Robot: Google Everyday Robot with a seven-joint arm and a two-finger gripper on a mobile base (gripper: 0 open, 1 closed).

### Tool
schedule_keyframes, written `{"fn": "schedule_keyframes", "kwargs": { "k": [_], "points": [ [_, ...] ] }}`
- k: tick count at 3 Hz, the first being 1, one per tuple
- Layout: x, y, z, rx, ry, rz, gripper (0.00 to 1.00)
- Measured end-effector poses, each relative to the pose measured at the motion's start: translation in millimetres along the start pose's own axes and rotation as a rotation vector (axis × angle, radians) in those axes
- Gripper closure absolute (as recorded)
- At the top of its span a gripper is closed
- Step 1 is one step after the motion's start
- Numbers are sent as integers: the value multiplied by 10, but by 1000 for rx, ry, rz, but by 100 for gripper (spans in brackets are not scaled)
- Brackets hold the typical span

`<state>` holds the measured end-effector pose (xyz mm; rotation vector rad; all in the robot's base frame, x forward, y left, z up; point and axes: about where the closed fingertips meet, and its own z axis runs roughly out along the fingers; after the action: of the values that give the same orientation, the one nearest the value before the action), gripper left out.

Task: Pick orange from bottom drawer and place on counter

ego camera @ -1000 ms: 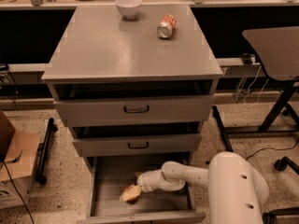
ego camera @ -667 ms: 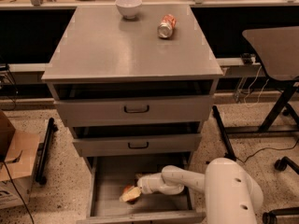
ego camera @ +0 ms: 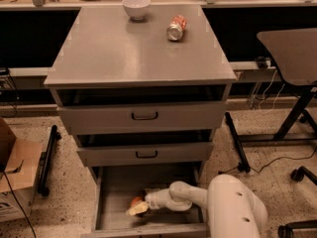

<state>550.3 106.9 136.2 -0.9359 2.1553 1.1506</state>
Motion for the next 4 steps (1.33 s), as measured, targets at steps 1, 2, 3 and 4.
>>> {"fn": "schedule_keyframes", "kwargs": {
  "k": [1, 2, 3, 4],
  "points": [
    [30, 7, 26, 3, 11, 5, 17],
    [70, 51, 53, 2, 30, 4, 40],
    [164, 149, 176, 2, 88, -18, 63],
    [172, 193, 204, 1, 107, -27, 86]
  ]
}}
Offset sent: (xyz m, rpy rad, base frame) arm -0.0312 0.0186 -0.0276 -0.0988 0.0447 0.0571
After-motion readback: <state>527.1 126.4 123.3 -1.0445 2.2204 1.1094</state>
